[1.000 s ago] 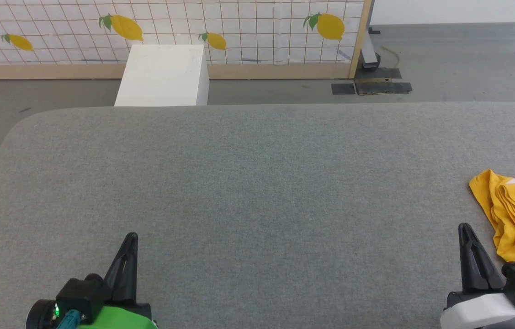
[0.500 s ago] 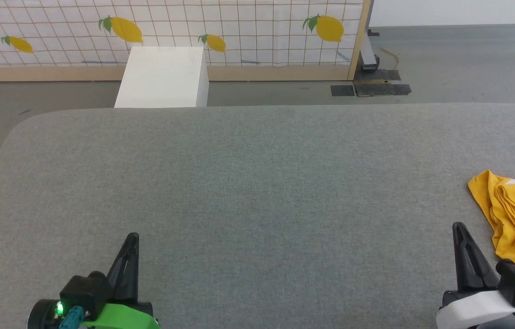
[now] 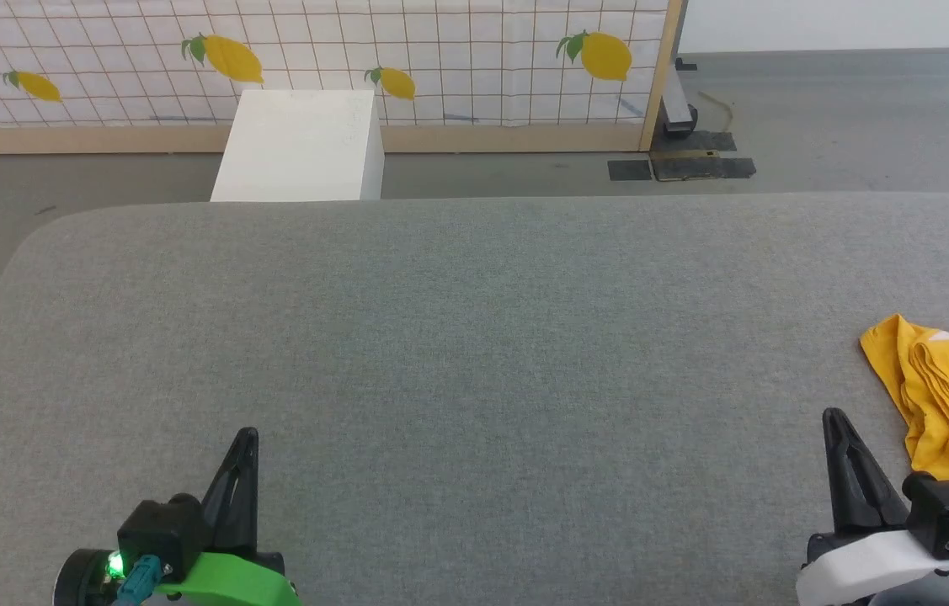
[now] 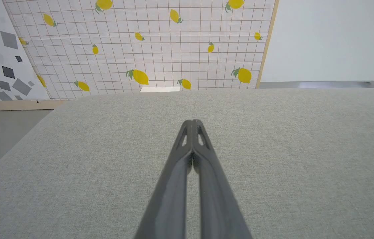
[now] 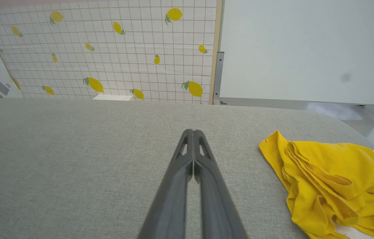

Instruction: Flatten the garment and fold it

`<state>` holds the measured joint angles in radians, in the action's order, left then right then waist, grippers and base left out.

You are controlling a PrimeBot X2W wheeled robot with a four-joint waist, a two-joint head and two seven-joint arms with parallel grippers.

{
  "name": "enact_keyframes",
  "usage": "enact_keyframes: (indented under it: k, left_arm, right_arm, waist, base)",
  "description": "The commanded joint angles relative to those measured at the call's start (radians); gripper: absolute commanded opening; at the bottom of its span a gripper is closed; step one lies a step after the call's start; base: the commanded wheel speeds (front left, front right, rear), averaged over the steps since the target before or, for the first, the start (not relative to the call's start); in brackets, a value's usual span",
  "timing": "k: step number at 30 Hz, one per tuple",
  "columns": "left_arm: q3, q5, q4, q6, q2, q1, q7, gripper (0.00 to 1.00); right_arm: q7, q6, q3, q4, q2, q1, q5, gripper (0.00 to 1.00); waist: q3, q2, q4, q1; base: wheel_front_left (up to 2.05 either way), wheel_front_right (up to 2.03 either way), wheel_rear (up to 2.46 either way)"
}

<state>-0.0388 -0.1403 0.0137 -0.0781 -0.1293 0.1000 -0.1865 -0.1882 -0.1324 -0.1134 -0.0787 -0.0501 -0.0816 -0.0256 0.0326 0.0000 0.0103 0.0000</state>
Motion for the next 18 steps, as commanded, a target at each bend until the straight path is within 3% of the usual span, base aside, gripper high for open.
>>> enact_keyframes:
  k: [1,18]
  left_arm:
    - [0.005,0.016,-0.003,0.006,0.006,-0.021,0.004,0.00]
    - [0.012,0.040,-0.005,0.020,0.020,-0.036,0.039,0.00]
  right_arm:
    - [0.006,0.000,0.006,0.008,0.000,0.020,0.007,0.00]
    - [0.041,0.001,0.026,0.022,0.000,0.031,0.010,0.00]
  waist:
    - [-0.001,0.0000,0.000,0.0000]
    - [-0.007,0.0000,-0.002,0.0000]
  base:
    - [0.00,0.00,0.00]
    - [0.00,0.00,0.00]
